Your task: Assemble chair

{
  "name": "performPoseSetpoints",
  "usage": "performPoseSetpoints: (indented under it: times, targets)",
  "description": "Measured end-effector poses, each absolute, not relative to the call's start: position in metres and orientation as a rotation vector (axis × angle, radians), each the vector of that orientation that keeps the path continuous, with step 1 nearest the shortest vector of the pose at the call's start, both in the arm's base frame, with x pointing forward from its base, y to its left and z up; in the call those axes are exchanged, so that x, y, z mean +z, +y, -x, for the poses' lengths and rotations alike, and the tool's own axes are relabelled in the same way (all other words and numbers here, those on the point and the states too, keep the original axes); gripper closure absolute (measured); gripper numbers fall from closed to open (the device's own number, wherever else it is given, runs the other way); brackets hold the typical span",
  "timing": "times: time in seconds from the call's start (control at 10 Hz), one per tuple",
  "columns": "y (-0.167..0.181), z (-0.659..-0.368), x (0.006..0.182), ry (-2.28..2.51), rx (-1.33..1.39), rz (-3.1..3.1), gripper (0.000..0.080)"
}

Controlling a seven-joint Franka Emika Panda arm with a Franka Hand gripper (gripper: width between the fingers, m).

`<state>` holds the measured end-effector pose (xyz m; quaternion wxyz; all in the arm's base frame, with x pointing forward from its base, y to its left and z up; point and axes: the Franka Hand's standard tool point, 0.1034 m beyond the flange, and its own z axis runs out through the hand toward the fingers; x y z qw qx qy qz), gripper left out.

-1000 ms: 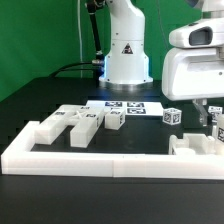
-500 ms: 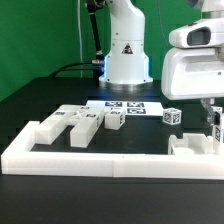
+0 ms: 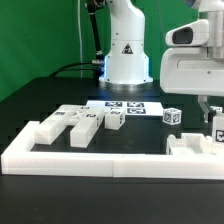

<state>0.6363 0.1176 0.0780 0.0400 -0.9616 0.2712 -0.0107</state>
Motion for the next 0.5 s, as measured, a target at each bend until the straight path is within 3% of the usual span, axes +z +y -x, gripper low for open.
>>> performPoseSetpoints:
  times: [0.5]
  targets:
    - [0.1228, -0.6366, 0.0773, 1.664, 0.015, 2.547, 0.0509]
